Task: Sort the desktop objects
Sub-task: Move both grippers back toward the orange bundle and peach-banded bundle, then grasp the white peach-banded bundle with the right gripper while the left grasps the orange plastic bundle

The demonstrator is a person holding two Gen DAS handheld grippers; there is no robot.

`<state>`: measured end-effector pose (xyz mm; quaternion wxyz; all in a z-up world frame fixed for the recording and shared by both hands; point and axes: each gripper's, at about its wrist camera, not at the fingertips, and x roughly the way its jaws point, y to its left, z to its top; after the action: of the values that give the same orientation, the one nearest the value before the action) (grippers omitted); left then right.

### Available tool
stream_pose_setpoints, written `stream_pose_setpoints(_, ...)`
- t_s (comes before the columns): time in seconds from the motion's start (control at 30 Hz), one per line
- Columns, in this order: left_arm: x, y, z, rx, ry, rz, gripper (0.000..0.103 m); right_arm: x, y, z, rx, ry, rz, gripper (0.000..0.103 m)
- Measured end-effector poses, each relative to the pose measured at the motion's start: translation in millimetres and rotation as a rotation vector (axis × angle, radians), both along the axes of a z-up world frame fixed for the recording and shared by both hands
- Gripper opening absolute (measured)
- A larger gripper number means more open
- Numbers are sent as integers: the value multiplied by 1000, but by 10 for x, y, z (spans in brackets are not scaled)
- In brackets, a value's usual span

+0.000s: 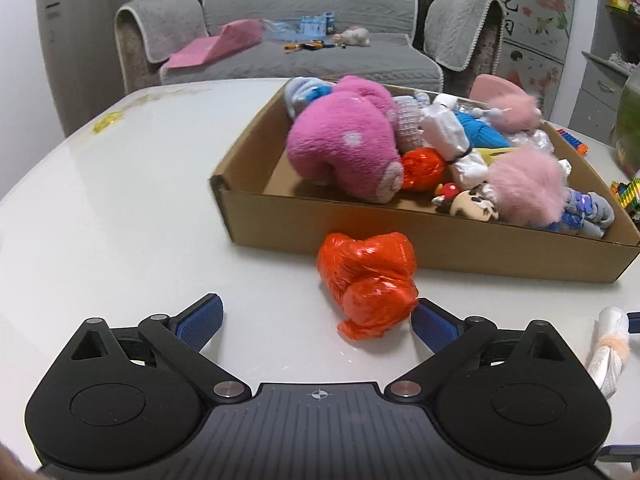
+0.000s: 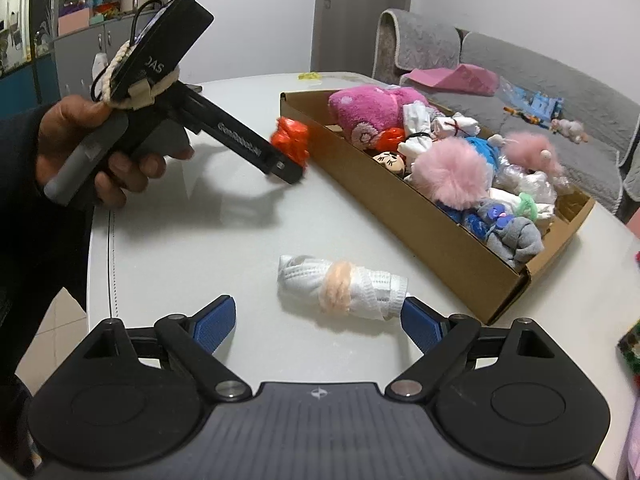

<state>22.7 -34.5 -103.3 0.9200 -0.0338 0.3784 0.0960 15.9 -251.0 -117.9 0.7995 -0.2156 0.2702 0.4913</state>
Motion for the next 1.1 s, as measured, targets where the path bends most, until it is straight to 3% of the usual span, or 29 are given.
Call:
stream_pose_setpoints(0.43,103,-99,-16,26,-16,-35,102,146,163,-33,24,46,-199,96)
stream_pose_setpoints(0.97,137,-166,-40,6,-25,-103,101,208,196,-39,33,83,-166,95)
stream_pose_setpoints(1.1,81,-217,-24,9,-44,-146,89,168,183,-23,49,71,-170,79)
